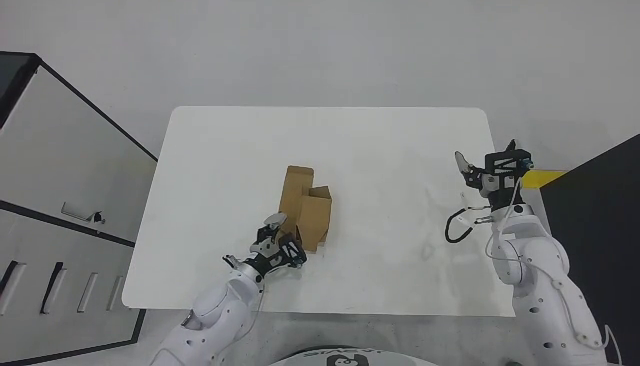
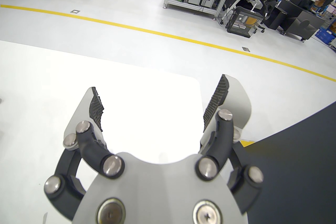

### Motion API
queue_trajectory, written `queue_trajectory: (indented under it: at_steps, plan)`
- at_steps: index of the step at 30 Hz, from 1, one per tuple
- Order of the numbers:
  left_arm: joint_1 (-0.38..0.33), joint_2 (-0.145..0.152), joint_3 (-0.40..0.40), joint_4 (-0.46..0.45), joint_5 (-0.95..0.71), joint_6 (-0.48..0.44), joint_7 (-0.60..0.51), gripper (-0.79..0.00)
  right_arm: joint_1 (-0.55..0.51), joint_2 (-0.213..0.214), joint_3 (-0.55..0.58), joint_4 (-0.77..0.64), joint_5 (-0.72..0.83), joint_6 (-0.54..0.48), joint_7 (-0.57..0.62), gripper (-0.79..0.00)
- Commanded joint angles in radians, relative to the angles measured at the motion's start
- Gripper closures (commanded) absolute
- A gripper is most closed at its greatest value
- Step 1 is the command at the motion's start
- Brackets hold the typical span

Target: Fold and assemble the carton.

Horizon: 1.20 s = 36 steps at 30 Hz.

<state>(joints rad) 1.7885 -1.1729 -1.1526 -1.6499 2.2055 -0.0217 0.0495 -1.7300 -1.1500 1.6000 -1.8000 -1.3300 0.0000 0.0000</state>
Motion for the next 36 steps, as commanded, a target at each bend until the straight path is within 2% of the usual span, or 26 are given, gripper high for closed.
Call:
queue_trajectory:
  at_steps: [1, 7, 25, 30, 31, 33, 34, 36]
  plan:
    - [-0.002, 0.0, 0.0, 0.003, -0.01, -0.001, 0.008, -0.502, 0.0, 0.0, 0.0, 0.0, 0.0, 0.0, 0.0, -0.785]
    - [-0.006, 0.0, -0.003, 0.007, -0.03, 0.004, 0.032, -0.428, 0.0, 0.0, 0.0, 0.0, 0.0, 0.0, 0.0, -0.785]
    - [-0.047, -0.011, 0.041, 0.061, -0.054, 0.015, 0.027, -0.366, 0.0, 0.0, 0.0, 0.0, 0.0, 0.0, 0.0, -0.785]
    - [-0.051, -0.014, 0.042, 0.067, -0.067, 0.042, 0.022, -0.274, 0.0, 0.0, 0.0, 0.0, 0.0, 0.0, 0.0, -0.785]
    - [-0.052, -0.014, 0.042, 0.068, -0.069, 0.044, 0.021, -0.228, 0.0, 0.0, 0.0, 0.0, 0.0, 0.0, 0.0, -0.785]
    - [-0.053, -0.015, 0.041, 0.068, -0.073, 0.051, 0.02, -0.04, 0.0, 0.0, 0.0, 0.0, 0.0, 0.0, 0.0, -0.785]
    - [-0.053, -0.015, 0.04, 0.068, -0.078, 0.051, 0.02, 0.0, 0.0, 0.0, 0.0, 0.0, 0.0, 0.0, 0.0, -0.785]
    - [-0.052, -0.015, 0.036, 0.065, -0.092, 0.049, 0.024, 0.0, 0.0, 0.0, 0.0, 0.0, 0.0, 0.0, 0.0, -0.785]
